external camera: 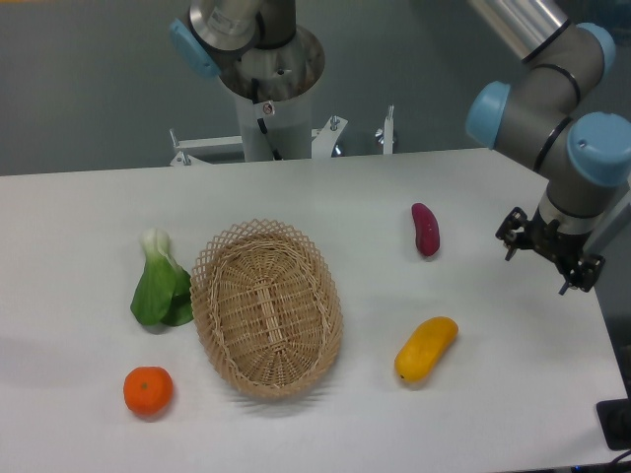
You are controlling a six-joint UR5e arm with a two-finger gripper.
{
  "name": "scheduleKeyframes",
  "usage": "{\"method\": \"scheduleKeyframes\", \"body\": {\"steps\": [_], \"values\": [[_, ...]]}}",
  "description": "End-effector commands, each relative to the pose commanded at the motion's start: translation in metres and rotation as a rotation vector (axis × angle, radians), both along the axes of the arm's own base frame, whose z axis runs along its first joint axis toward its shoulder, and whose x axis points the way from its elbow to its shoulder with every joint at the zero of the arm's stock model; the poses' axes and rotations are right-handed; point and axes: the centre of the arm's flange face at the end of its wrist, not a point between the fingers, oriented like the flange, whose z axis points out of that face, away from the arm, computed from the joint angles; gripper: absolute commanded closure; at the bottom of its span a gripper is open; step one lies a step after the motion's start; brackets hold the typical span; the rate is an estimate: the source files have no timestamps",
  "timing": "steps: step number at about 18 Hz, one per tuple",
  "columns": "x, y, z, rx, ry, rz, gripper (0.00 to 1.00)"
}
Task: Pick up the mango from the table
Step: 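Move the open gripper from its start pose toward the yellow mango, then lower the gripper over the yellow mango and close on it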
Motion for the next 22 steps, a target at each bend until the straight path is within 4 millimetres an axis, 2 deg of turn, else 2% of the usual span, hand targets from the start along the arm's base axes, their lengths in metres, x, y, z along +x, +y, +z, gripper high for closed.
{"method": "scheduleKeyframes", "body": {"steps": [2,5,7,10,14,16,18,22], "values": [[0.013,0.019,-0.004,0.0,-0.007,0.001,0.0],[0.03,0.036,-0.012,0.033,-0.045,0.024,0.0],[0.04,0.038,-0.026,0.042,-0.08,0.025,0.0],[0.05,0.044,-0.04,0.073,-0.04,0.013,0.0],[0.073,0.053,-0.064,0.08,-0.031,-0.011,0.0],[0.081,0.052,-0.076,0.071,-0.052,-0.013,0.0],[0.084,0.05,-0.081,0.071,-0.063,-0.013,0.0],[0.089,0.062,-0.09,0.095,-0.026,0.008,0.0]]}}
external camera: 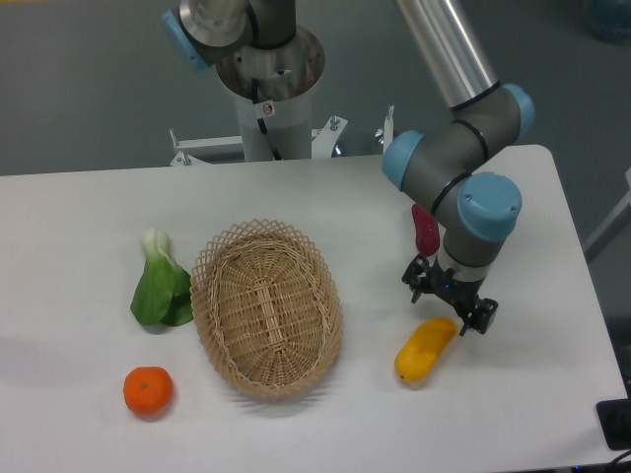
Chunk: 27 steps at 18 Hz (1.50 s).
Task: Pick up the mango from the table
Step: 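Lower the gripper over the yellow mango and close on it, then lift the grasped mango up and carry it away from the table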
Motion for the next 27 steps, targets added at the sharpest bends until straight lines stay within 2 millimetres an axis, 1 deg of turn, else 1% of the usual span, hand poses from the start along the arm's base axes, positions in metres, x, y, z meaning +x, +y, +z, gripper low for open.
{"method": "scheduleKeyframes", "body": {"steps": [3,5,7,8,9,11,12,14,16,17,20,23,25,26,27], "values": [[0.002,0.002,-0.004,0.004,0.01,0.0,0.0],[0.005,0.007,-0.008,0.005,0.014,0.008,0.01],[0.005,0.008,-0.01,0.007,0.015,0.025,0.24],[0.007,0.011,-0.011,0.006,0.014,0.031,0.33],[0.009,0.014,-0.01,0.008,0.016,0.037,0.41],[0.008,0.015,-0.008,0.011,0.016,0.057,0.58],[0.007,0.016,-0.004,0.015,0.022,0.06,0.66],[0.005,0.016,0.002,0.017,0.03,0.06,0.68],[0.004,0.015,0.014,0.033,0.042,0.064,0.68],[0.003,0.013,0.023,0.039,0.053,0.064,0.68],[-0.004,0.006,0.039,0.034,0.053,0.071,0.68],[-0.03,-0.004,0.069,0.017,0.029,0.095,0.68],[-0.042,-0.002,0.088,-0.013,-0.016,0.094,0.68],[-0.053,0.0,0.1,-0.019,-0.019,0.079,0.68],[-0.064,-0.001,0.106,-0.025,-0.024,0.055,0.68]]}}
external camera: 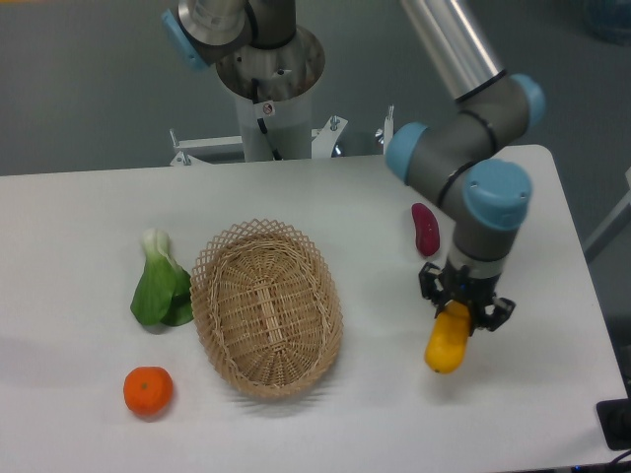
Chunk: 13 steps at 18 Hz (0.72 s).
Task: Pick up the mango from the table
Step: 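Lift the grasped mango up and carry it away from the table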
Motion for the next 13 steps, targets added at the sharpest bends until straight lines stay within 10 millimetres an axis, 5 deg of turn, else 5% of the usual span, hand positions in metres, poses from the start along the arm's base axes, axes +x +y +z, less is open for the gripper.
{"method": "scheduleKeyframes", "body": {"steps": [13], "values": [[-0.072,-0.031,0.038,-0.017,0.027,-0.078,0.66]]}}
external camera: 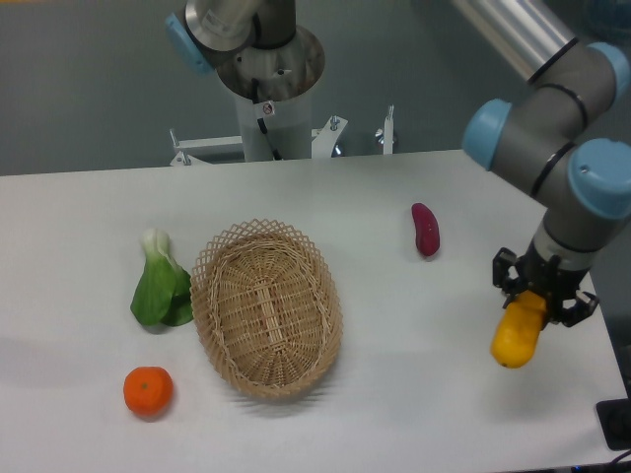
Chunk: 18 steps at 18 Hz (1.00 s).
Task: Pick up the mango from the table
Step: 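Lift the grasped mango up and carry it away from the table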
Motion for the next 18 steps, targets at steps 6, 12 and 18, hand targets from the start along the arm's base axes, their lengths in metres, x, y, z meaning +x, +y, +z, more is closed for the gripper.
{"method": "scheduleKeyframes", "body": {"steps": [6,12,18], "values": [[-0.0117,-0.0065,-0.0004,-0.023,0.007,-0.003,0.63],[-0.0131,-0.0095,-0.0031,-0.054,0.021,-0.003,0.64],[-0.0133,-0.0103,-0.0041,-0.061,0.025,-0.005,0.64]]}}
